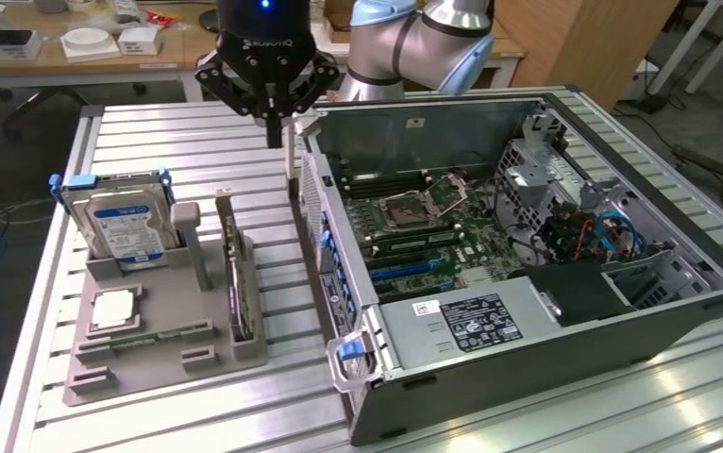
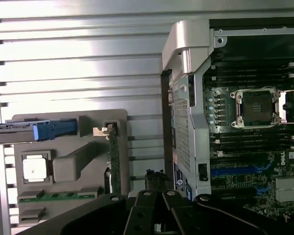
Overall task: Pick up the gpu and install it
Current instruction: 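Reach for the gpu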
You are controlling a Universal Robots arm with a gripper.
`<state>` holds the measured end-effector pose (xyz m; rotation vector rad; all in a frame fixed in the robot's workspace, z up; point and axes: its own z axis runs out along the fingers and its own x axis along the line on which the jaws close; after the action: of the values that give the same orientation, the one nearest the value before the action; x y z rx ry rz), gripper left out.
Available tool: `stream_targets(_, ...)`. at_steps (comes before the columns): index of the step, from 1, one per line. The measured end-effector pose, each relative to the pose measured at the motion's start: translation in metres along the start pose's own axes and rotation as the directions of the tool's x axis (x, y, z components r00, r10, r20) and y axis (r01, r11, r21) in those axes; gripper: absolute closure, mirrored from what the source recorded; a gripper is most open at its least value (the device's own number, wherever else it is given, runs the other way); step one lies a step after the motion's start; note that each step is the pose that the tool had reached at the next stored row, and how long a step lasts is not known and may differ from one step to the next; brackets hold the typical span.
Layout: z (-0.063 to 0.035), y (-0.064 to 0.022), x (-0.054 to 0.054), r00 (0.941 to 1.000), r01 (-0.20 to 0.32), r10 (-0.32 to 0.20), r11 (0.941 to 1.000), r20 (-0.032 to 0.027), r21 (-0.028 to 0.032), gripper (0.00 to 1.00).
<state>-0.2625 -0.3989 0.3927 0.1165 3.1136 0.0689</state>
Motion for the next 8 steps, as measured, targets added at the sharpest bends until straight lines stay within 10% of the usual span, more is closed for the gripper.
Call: stream_targets(8, -0.0001, -0.0006, 0.0078, 1.0, 0.0, 0.0, 1.0, 0.0, 0.0, 0.9)
